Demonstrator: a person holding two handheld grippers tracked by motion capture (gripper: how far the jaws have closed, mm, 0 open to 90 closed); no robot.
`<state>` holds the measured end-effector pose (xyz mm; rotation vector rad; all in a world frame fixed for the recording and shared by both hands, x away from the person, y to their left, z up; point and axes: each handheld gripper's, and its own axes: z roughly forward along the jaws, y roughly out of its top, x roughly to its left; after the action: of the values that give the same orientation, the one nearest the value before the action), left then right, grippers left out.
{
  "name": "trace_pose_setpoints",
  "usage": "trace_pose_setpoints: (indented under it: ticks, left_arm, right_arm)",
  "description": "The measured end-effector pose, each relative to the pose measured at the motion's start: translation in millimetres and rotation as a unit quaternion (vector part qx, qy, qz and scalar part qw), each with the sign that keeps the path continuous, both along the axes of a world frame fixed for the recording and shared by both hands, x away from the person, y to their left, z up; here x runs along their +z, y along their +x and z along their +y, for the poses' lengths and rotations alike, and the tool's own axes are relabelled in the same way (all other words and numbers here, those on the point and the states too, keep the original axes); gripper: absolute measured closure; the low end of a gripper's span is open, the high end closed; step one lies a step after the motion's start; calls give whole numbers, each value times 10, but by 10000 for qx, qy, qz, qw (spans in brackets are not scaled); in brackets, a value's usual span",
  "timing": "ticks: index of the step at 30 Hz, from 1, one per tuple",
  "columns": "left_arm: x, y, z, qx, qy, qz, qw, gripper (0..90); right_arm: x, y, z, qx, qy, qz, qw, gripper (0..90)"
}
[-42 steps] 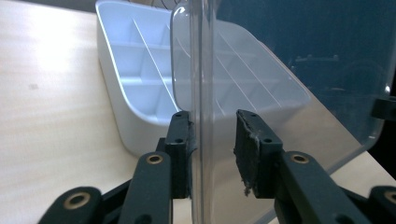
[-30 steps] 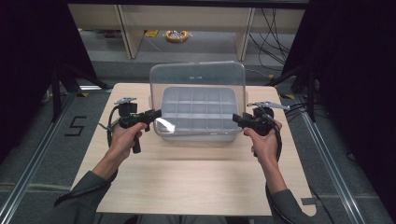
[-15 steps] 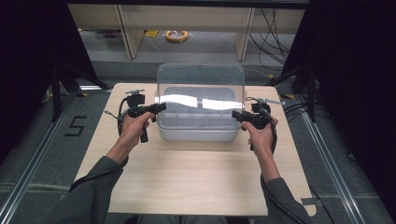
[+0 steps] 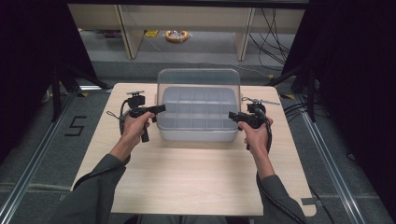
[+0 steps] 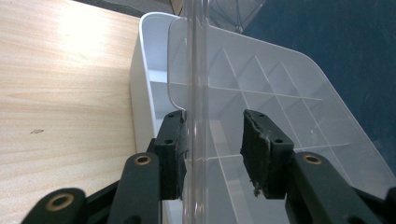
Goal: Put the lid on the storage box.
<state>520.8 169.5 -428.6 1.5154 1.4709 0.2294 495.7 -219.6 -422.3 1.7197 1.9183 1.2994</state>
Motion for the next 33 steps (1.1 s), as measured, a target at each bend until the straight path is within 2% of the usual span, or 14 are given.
trace_pose_setpoints:
  ticks: [3, 4, 6, 10, 13, 14, 15, 20, 21, 22, 27, 28, 32, 33]
  left_arm:
    - [-20, 20, -6, 18, -6, 33, 10000, 592]
    - [-38, 38, -17, 50, 0, 70, 10000, 590]
    - [-60, 55, -21, 47, -8, 97, 9999, 584]
    - [-106, 68, -16, 46, -14, 131, 9999, 581]
    - [-123, 69, -32, 109, -22, 124, 9999, 577]
    - [-129, 73, -36, 91, 11, 91, 9999, 576]
    - [-130, 73, -41, 88, 30, 88, 9999, 574]
    - [-148, 73, -61, 128, 98, 66, 9998, 569]
    - [-156, 76, -63, 131, 159, 40, 9998, 569]
    - [-162, 76, -67, 178, 122, 63, 9997, 565]
    - [-190, 87, -63, 171, 128, 64, 9998, 561]
    - [-189, 83, -59, 151, 183, 87, 9997, 557]
    - [-191, 87, -77, 201, 184, 29, 9996, 553]
    - [-192, 85, -79, 189, 200, 18, 9996, 549]
  right_arm:
    - [-33, 21, 4, -34, 10, 32, 10000, 494]
    - [-67, 55, -22, 104, -148, -170, 9997, 491]
    - [-52, 29, 15, -103, 91, 126, 9998, 488]
    - [-79, 45, 24, -121, 9, 92, 9999, 475]
    - [-90, 60, 21, -45, -146, -34, 9999, 462]
    - [-89, 52, 49, -157, -115, 55, 9998, 457]
    - [-111, 74, 18, 21, -274, -142, 9995, 453]
    - [-132, 62, 62, -158, -276, 80, 9995, 447]
    - [-146, 81, 53, -95, -593, -80, 9982, 448]
    - [-146, 82, 66, -100, -500, -49, 9987, 448]
    - [-161, 109, 36, -18, -625, -85, 9980, 449]
    - [-145, 103, 44, -44, -526, 3, 9986, 449]
    - [-168, 107, 35, -32, -579, -125, 9982, 451]
    - [-156, 96, 52, -131, -476, 2, 9988, 451]
